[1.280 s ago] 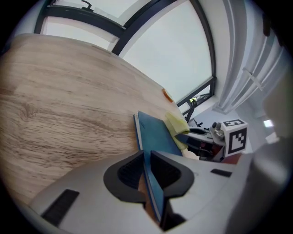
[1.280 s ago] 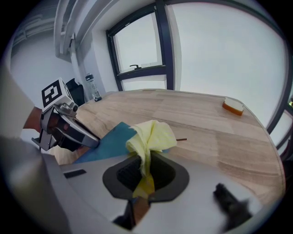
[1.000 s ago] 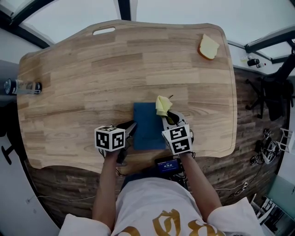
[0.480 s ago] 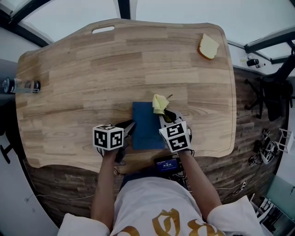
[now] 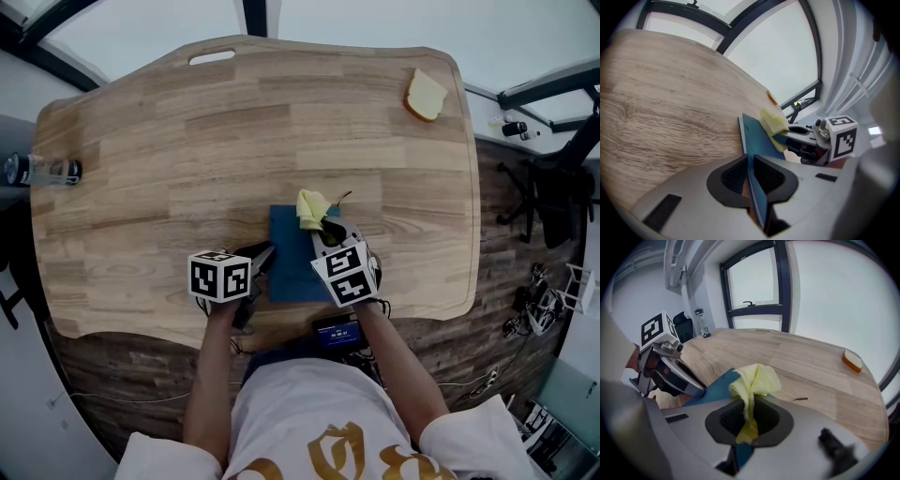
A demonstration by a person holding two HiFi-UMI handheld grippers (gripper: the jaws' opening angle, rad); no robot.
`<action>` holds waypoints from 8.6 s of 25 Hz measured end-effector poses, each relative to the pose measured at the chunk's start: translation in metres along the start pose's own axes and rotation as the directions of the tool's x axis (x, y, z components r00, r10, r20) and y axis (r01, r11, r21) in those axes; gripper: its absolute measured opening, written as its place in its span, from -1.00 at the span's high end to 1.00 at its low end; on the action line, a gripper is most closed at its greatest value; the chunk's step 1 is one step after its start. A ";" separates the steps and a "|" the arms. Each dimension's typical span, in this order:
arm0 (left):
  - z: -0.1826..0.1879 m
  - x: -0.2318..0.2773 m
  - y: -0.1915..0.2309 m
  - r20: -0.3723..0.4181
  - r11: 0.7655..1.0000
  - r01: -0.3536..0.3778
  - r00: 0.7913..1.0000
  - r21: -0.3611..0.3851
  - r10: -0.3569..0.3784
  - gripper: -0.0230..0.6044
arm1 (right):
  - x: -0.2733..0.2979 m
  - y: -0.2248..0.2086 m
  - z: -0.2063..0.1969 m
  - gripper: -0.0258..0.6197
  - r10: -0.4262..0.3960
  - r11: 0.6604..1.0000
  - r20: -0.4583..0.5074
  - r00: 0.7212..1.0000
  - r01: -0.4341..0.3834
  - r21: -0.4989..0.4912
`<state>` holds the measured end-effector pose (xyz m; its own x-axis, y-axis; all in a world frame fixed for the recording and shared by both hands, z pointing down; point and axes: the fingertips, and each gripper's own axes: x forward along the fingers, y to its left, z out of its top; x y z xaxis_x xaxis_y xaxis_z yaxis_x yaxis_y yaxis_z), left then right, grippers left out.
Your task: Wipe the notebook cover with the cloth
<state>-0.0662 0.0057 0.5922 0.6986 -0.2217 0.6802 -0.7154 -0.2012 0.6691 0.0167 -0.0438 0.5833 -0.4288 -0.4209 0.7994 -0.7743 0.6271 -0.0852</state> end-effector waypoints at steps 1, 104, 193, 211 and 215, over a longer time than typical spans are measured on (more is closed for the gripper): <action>0.001 0.000 0.000 0.001 1.000 0.000 1.000 -0.002 0.000 0.77 | 0.001 0.002 0.001 0.80 0.004 1.000 0.000 1.000 -0.004 -0.004; 0.003 -0.002 -0.001 0.034 1.000 -0.014 0.999 -0.017 0.015 0.78 | -0.019 0.100 -0.039 0.80 0.313 0.938 -0.104 0.944 -0.325 -0.123; 0.001 -0.002 -0.001 0.047 0.999 -0.035 0.998 0.006 0.034 0.78 | -0.063 0.098 -0.100 0.80 0.303 0.944 -0.124 0.945 -0.316 -0.096; 0.002 -0.002 -0.002 0.045 1.000 -0.031 0.999 0.002 0.031 0.78 | -0.060 0.081 -0.090 0.80 0.254 0.957 -0.091 0.963 -0.263 -0.119; 0.002 -0.002 -0.002 0.046 0.999 -0.032 0.998 0.003 0.032 0.78 | -0.057 0.073 -0.086 0.80 0.227 0.963 -0.079 0.971 -0.236 -0.127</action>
<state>-0.0660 0.0049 0.5890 0.6743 -0.2714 0.6868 -0.7374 -0.1967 0.6462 0.0247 0.0826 0.5823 -0.5551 -0.2141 0.8038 -0.5857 0.7867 -0.1950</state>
